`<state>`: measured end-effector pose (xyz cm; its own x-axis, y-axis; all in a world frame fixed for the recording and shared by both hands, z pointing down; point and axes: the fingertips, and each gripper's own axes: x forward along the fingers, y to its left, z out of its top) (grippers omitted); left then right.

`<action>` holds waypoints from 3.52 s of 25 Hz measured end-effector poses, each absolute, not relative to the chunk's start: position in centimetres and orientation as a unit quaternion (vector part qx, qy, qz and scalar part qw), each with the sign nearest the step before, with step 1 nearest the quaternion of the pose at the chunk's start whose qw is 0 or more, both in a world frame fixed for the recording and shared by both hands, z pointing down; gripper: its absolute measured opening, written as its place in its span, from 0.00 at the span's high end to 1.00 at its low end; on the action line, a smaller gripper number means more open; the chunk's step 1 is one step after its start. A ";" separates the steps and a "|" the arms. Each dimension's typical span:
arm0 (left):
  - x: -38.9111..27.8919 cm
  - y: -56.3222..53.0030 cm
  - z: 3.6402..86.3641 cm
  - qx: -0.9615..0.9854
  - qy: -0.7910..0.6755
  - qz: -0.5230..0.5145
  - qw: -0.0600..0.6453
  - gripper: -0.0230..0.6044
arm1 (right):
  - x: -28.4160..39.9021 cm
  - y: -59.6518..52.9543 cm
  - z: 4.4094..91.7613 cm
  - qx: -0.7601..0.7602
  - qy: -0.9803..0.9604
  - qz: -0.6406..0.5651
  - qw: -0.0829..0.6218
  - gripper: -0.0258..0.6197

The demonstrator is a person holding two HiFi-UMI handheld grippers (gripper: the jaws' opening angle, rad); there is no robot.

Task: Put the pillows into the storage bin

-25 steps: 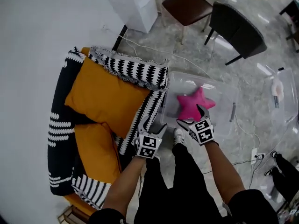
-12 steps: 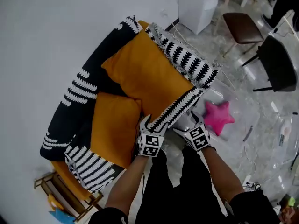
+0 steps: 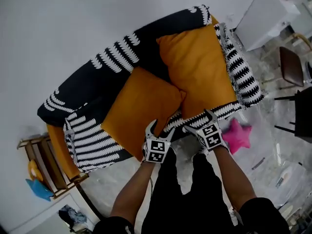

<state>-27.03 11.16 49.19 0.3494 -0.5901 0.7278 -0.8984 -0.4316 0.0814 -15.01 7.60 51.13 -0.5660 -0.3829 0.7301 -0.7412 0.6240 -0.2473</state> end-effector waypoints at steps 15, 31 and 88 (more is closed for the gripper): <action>-46.5 17.4 55.9 0.644 -0.613 0.314 0.333 0.41 | -33.0 5.5 56.5 0.185 -0.870 0.169 0.425 0.09; -52.3 18.3 65.1 0.615 -0.607 0.349 0.363 0.33 | -38.5 2.3 65.1 0.167 -0.844 0.118 0.495 0.03; -37.6 14.5 44.3 0.715 -0.567 0.313 0.262 0.92 | -25.1 3.5 43.1 0.262 -0.876 0.093 0.393 0.91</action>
<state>-37.57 14.47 44.28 0.1614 -0.6470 0.7452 -0.9753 -0.2198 0.0203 -25.06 3.50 43.10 -0.5539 -0.3858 0.7378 -0.5327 0.8452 0.0421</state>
